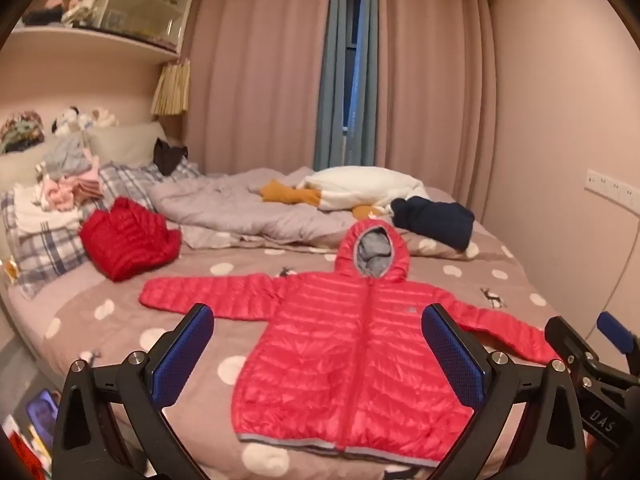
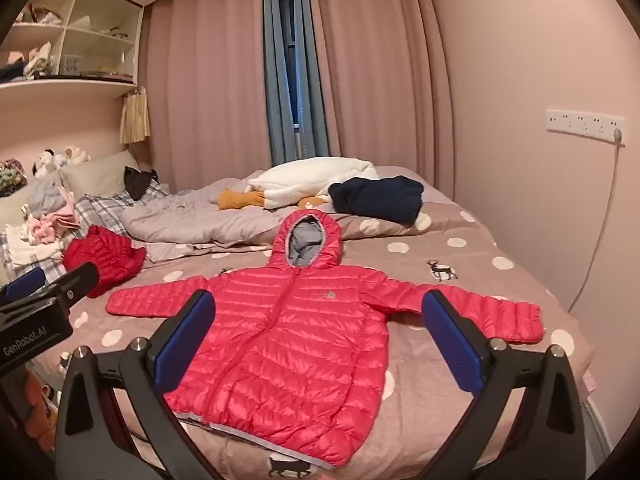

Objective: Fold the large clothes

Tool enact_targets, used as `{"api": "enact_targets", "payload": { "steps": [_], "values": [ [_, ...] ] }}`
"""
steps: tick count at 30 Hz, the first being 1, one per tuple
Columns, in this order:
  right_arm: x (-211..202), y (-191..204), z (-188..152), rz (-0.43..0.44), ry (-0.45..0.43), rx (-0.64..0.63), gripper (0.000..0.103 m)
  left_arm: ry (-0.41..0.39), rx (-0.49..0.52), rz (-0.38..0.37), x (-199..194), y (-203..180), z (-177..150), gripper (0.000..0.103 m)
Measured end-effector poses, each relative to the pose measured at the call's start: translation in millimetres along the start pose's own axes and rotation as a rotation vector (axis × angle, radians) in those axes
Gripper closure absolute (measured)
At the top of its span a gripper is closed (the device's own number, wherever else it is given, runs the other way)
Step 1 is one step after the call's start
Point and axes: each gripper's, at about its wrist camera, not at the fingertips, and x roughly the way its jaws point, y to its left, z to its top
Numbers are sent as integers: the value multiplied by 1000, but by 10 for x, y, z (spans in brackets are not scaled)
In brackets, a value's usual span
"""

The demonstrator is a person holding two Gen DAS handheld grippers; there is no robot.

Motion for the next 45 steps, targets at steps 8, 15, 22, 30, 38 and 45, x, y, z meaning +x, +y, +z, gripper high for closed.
{"api": "enact_targets", "payload": {
  "steps": [8,15,22,30,38,45],
  "values": [
    [66,-86,117,-14,22,-7,0,100,-28,13,236,-63,-109,0],
    [20,-197,237,-20,21,-54,0,85,-46,-13,193,128,-66,0],
    [62,69,67,-35,9,-70,0,64,-76,20,137,225,-82,0],
    [41,159,90,-51,0,-94,0,57,-52,38,108,271,-115,0],
    [60,193,97,-62,1,-100,0,48,-57,16,93,291,-98,0],
    [51,197,88,-66,0,-94,0,45,-58,28,103,287,-83,0]
  ]
}}
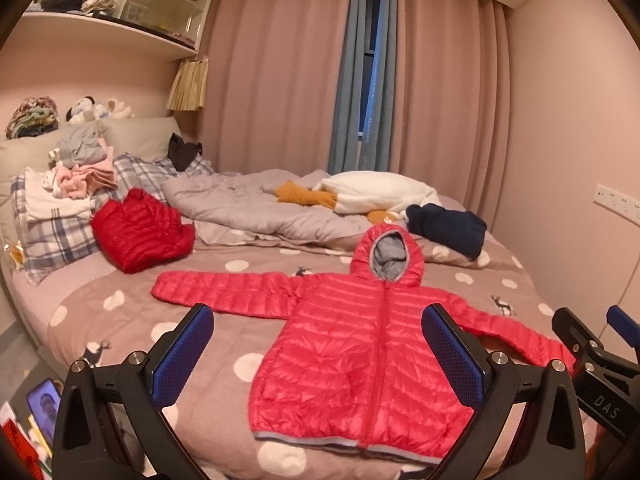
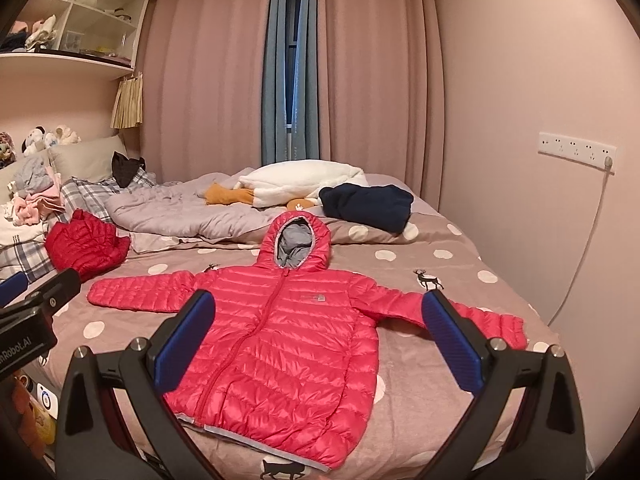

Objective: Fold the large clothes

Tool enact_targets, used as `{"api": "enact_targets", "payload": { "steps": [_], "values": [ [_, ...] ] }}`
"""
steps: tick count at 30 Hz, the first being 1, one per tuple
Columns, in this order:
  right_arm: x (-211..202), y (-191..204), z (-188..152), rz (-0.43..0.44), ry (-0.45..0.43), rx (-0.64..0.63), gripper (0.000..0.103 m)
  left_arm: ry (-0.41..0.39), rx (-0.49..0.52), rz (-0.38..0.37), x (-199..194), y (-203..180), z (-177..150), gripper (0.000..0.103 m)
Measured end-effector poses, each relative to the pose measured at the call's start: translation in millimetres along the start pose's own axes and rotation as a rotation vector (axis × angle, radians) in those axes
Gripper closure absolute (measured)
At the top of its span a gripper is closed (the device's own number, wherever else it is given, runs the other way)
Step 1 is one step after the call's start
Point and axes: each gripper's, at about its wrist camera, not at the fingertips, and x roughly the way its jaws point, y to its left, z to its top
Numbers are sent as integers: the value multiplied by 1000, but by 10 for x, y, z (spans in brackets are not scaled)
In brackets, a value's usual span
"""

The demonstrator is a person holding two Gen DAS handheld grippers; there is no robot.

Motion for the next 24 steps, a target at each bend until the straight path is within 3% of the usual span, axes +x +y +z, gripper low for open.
{"api": "enact_targets", "payload": {
  "steps": [24],
  "values": [
    [81,-23,-53,37,21,27,0,15,13,13,-27,12,-92,0]
  ]
}}
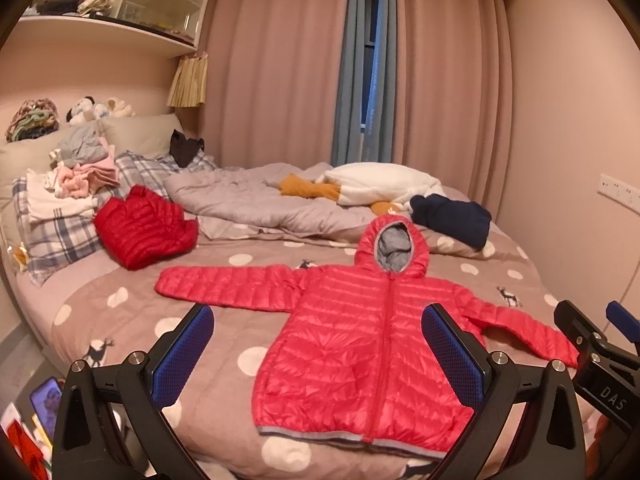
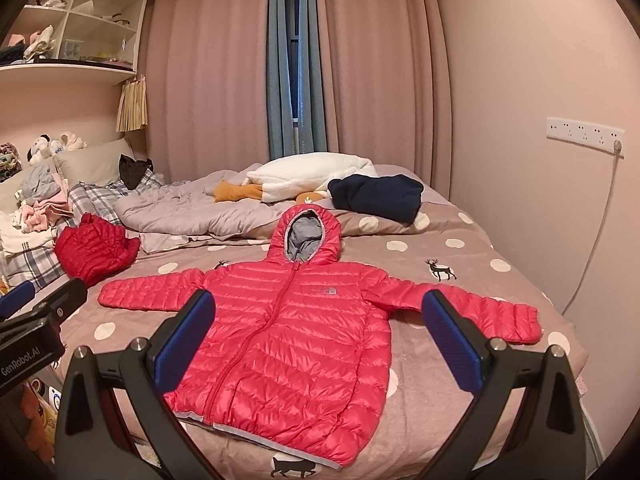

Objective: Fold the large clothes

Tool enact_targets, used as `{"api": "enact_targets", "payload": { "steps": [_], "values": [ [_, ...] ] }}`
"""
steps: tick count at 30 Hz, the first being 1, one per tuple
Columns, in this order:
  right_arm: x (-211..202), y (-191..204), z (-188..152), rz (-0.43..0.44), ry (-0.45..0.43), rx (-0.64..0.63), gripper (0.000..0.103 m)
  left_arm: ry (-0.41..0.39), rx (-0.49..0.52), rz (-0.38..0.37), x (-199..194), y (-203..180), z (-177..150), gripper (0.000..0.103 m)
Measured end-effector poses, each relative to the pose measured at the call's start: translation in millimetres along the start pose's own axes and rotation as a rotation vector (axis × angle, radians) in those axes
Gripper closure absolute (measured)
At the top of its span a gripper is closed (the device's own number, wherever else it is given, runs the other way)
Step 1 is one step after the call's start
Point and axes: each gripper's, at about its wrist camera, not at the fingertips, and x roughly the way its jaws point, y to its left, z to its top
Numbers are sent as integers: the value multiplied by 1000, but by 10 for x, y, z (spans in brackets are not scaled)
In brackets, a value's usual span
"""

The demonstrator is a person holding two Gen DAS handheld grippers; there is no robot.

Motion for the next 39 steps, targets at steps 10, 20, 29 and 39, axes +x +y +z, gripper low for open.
{"api": "enact_targets", "payload": {
  "steps": [10,20,29,39],
  "values": [
    [49,23,-30,24,12,-14,0,4,1,3,7,-7,-6,0],
    [79,-13,-31,21,1,16,0,9,5,1,28,-16,17,0],
    [83,-80,-33,13,8,38,0,-5,7,-8,41,-44,22,0],
    [69,-119,-29,5,4,36,0,-15,14,-19,3,-86,48,0]
  ]
}}
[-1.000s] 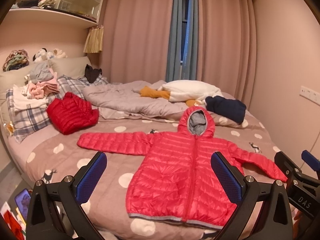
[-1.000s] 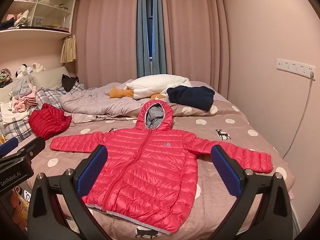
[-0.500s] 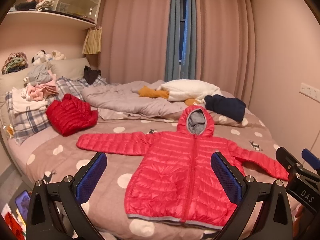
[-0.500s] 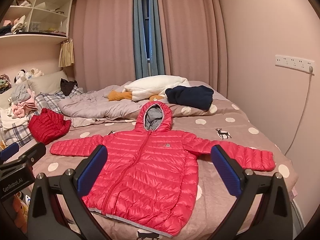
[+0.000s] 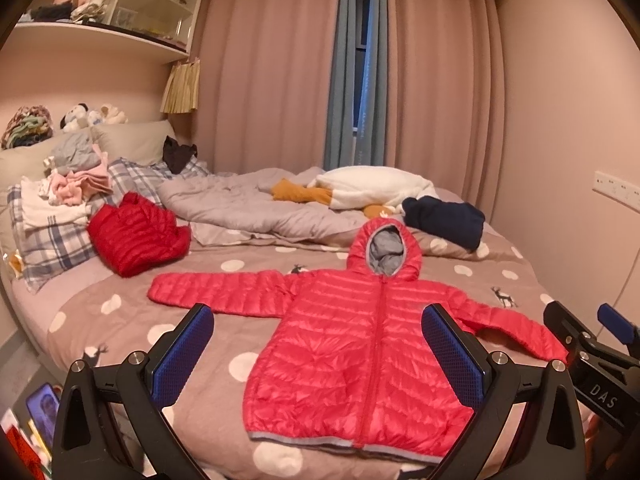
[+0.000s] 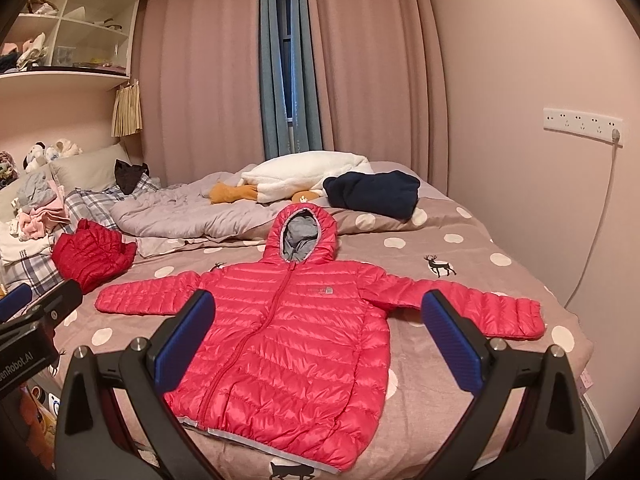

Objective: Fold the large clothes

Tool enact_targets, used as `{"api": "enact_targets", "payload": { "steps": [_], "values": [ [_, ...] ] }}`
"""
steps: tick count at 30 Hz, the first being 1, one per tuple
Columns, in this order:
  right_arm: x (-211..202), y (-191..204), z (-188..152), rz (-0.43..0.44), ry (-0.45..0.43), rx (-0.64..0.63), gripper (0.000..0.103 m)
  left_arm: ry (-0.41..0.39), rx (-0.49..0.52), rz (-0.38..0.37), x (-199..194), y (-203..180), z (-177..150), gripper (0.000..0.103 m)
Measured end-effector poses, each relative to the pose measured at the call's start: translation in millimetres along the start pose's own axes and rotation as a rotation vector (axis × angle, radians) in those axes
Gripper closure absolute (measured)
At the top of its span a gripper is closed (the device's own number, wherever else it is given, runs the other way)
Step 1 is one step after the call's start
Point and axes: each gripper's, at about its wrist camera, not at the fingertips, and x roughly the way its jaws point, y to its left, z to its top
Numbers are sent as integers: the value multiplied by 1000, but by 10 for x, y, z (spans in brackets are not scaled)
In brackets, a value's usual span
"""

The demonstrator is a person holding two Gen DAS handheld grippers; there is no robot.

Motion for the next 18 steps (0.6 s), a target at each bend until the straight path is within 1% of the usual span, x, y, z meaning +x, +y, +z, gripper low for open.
{"api": "enact_targets", "payload": {
  "steps": [5,11,14,18],
  "values": [
    [14,23,-3,-2,5,-15,0,5,8,0,-17,-4,3,0],
    [20,36,11,-2,8,-15,0,-6,10,-11,-21,-15,20,0],
    [14,42,21,-5,4,-14,0,-11,12,-4,-29,-7,30,0],
    [11,63,26,-8,2,-26,0,-16,-7,-6,-35,28,41,0]
  ]
}}
